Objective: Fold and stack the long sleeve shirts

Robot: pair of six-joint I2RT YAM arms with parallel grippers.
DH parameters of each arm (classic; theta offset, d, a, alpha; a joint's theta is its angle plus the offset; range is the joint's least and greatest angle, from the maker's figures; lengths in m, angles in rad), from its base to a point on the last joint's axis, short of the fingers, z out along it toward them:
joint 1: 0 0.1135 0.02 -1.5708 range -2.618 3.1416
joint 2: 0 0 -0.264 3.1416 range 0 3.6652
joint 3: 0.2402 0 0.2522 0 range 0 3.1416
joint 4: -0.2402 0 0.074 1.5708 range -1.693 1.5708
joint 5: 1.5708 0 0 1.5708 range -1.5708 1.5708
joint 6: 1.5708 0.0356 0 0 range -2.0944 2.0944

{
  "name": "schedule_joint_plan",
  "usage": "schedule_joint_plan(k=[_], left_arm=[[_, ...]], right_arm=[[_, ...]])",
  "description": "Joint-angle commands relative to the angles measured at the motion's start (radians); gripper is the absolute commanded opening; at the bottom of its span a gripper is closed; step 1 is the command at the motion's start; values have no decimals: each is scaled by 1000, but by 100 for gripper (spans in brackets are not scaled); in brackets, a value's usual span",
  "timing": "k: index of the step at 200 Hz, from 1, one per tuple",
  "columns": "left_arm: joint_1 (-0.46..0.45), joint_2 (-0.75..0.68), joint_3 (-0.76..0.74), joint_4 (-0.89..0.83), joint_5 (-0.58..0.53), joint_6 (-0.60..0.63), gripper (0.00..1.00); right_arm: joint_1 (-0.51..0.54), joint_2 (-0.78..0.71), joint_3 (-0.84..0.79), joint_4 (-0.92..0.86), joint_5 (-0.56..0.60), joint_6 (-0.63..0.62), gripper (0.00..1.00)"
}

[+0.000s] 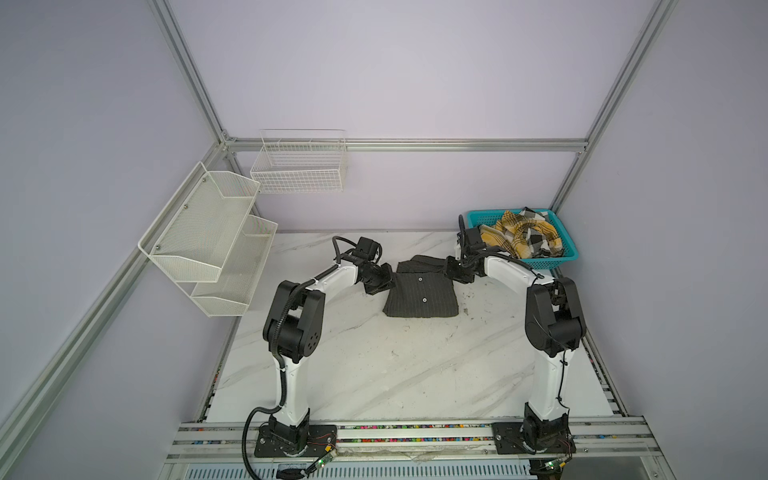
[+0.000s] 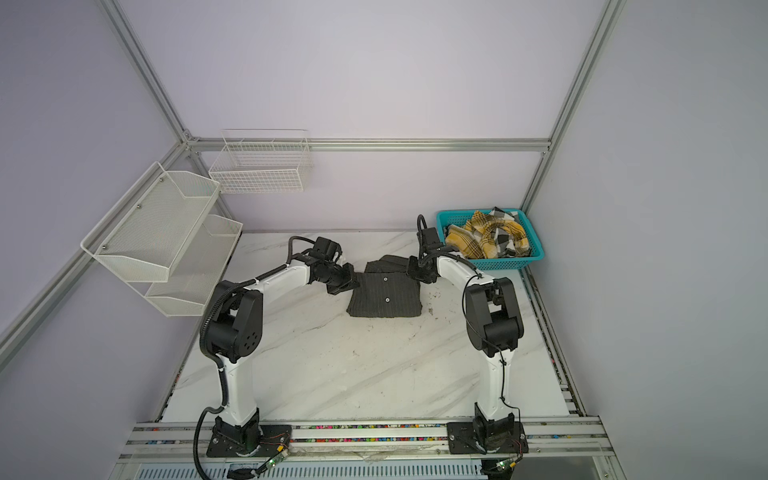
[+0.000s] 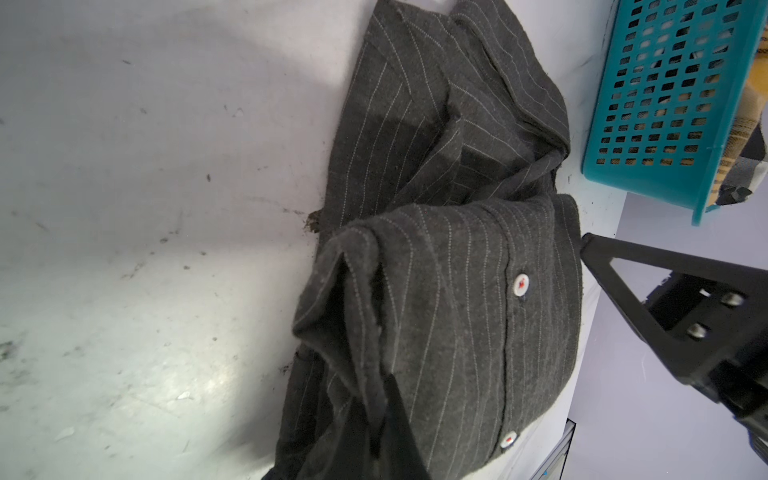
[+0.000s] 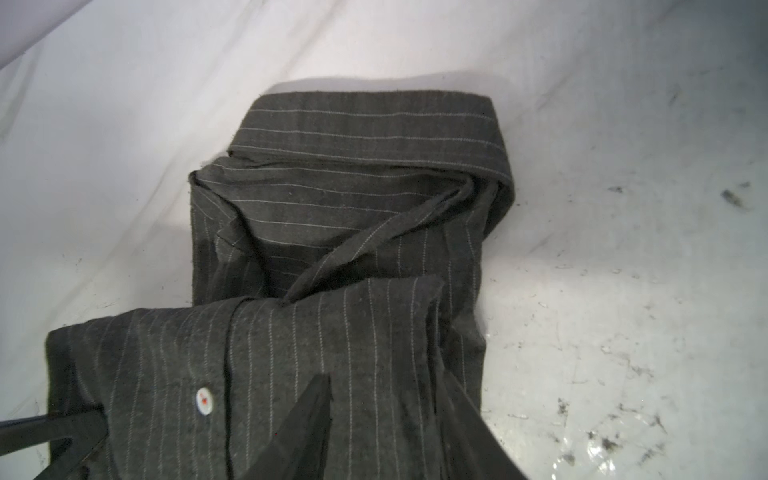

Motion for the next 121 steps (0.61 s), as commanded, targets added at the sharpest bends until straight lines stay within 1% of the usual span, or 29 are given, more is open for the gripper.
schedule_joint_plan(k=[1,23,28,44,58,84,102,121], left_arm=[[-7,-18,70,8,18,10,0],[-7,-15,71,7,16,10,0],[-7,-16,70,8,16,10,0],[-7,-11,71,6,14,11,0],[-7,-9,75,6,14,10,0],[-10,-20,104,3,11,11,0],[-14,-30,141,12,-6,20,0],[-14,-3,203,43,-6,28,0]], right_arm=[[2,45,30,-14,-12,-10,43],[2,84,61,-33,-36,-38,37],[2,86,64,-33,-41,-38,34],[2,84,68,-21,-36,-38,13],[2,63,68,-20,-26,-33,0],[2,-41,16,28,-4,-12,0],[0,-125,-37,82,40,18,0],[-19,-155,-53,121,71,45,0]])
